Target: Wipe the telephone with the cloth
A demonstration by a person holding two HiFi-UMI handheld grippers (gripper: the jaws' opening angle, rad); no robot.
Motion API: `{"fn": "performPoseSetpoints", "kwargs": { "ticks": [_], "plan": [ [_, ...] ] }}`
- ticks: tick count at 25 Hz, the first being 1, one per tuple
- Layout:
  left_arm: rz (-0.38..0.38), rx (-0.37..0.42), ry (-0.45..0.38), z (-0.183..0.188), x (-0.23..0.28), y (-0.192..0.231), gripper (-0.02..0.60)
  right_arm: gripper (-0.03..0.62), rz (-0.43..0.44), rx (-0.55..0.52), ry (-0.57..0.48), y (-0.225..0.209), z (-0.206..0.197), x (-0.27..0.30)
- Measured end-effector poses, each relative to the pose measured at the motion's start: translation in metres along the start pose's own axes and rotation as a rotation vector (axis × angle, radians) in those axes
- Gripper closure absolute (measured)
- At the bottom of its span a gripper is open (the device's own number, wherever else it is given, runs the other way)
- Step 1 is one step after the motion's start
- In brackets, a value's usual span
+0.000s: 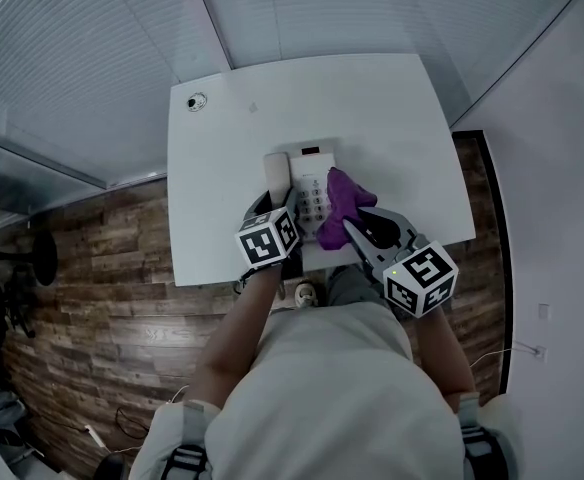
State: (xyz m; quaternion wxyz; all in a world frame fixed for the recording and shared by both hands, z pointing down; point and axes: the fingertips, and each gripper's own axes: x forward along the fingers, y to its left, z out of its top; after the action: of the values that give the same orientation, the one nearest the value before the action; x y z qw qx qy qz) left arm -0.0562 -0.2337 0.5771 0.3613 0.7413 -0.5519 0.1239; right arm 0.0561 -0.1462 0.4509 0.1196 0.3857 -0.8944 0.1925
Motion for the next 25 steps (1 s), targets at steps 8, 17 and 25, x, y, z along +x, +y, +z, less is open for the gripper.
{"fn": "performPoseSetpoints", "kwargs": {
  "ticks": [8,17,25],
  "plan": [
    [-0.086,0.005,0.039,-0.001,-0.002,-0.009,0.308,0.511,-0.001,0.001,0.005,0.002,-0.004,0.002],
    [-0.112,-0.004,0.005,0.005,-0.028,0.001,0.265,0.511,-0.011,0.001,-0.011,0.009,-0.003,0.005],
    [-0.091,0.002,-0.109,0.019,-0.077,0.015,0.362,0.511,-0.035,0.006,-0.033,0.025,-0.007,0.007]
  ]
}}
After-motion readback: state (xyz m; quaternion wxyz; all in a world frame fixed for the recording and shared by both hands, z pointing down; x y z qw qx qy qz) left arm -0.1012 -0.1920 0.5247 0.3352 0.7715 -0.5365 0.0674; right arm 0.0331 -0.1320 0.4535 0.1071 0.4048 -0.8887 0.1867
